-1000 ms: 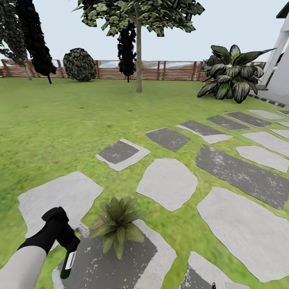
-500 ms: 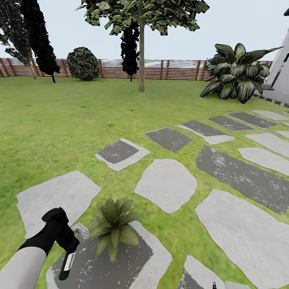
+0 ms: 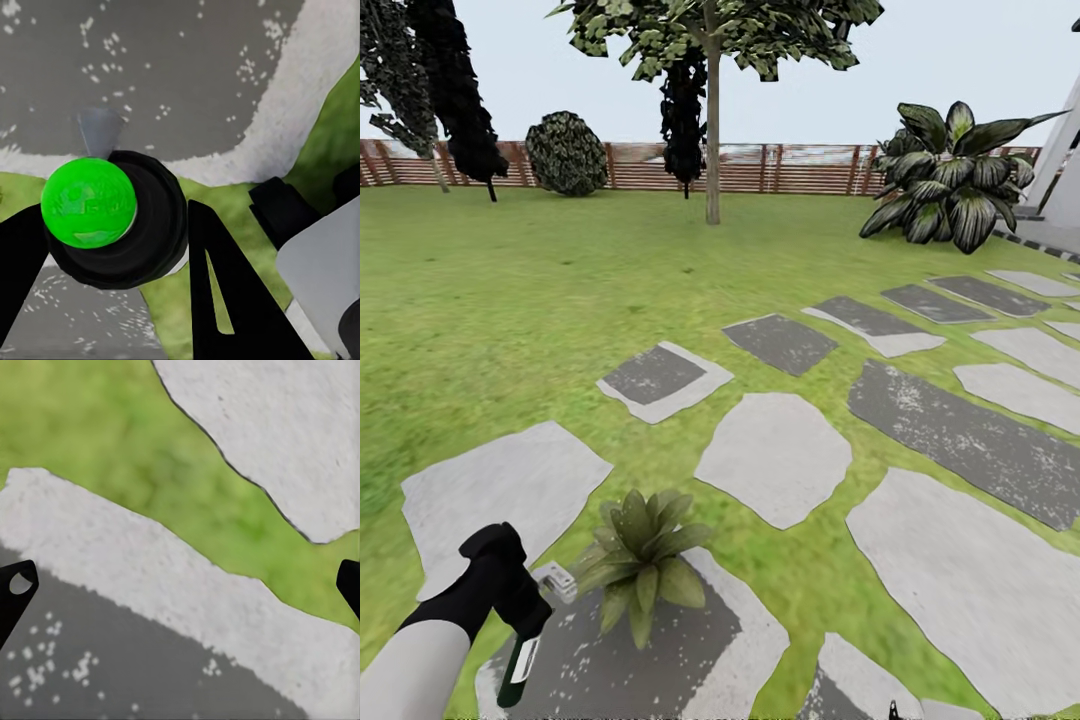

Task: Pick up the pesticide atomizer in the garden and spray insectifuge to fully cover both potted plants in the garden.

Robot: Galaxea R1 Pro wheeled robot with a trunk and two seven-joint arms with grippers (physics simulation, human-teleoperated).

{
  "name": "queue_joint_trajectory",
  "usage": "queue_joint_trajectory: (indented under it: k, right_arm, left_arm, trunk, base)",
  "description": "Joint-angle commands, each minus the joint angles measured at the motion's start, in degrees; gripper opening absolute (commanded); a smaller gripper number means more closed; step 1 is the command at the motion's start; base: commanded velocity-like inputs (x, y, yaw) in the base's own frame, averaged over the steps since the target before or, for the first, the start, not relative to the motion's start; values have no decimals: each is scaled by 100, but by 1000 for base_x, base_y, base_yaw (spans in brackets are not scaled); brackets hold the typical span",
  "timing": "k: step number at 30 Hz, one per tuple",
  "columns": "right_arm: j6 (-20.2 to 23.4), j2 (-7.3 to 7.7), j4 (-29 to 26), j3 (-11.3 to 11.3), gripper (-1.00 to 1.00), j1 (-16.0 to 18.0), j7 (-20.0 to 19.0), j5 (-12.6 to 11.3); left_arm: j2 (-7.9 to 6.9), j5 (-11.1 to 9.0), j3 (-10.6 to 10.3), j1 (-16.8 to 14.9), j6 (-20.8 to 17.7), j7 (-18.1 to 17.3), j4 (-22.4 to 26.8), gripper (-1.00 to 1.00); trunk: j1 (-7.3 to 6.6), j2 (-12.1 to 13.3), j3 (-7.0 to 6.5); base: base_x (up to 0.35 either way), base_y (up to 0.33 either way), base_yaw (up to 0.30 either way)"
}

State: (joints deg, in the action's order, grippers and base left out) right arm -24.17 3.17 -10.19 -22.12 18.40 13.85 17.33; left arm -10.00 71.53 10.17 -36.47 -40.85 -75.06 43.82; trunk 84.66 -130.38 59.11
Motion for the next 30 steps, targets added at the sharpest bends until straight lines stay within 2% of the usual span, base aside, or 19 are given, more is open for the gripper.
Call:
queue_joint_trajectory:
  k: [1,4,6,8,14,17,21,24,30]
  right_arm:
    - [-17,-1,8,-31,100,6,22,60]
    - [-17,-1,8,-30,100,6,23,60]
    - [-17,-1,8,-30,100,3,21,60]
    - [-17,-1,8,-29,100,3,22,60]
    - [-17,-1,8,-29,100,3,27,60]
    - [-17,-3,8,-29,100,5,29,60]
    - [-17,-8,10,-29,100,2,30,63]
    - [-17,-10,16,-29,100,5,30,66]
    - [-17,-10,17,-29,100,5,30,69]
  left_arm:
    - [-10,36,33,-2,-56,21,4,-100]
    - [-17,34,42,23,-55,259,-3,-100]
    - [-19,19,64,88,-55,641,-5,-100]
    - [-12,-8,73,103,-59,725,-4,-100]
    - [40,-43,107,113,-75,767,3,-100]
    - [43,-51,259,107,-82,765,11,-100]
    - [38,-46,410,105,-89,778,37,-100]
    - [29,-43,421,105,-174,789,52,-100]
    - [28,-9,411,95,-280,811,64,-100]
  trunk:
    - [-1,-2,14]
    - [-1,-2,41]
    - [-1,-2,59]
    - [-1,-2,77]
    - [-1,-2,92]
    - [-1,-2,93]
    - [-1,-2,93]
    - [-1,-2,93]
    - [-1,-2,93]
  base:
    - [0,0,0]
    - [0,0,0]
    - [0,0,0]
    - [0,0,0]
    - [53,-49,0]
    - [82,-228,44]
    - [-165,-181,217]
    - [-240,-33,267]
    - [-32,-3,272]
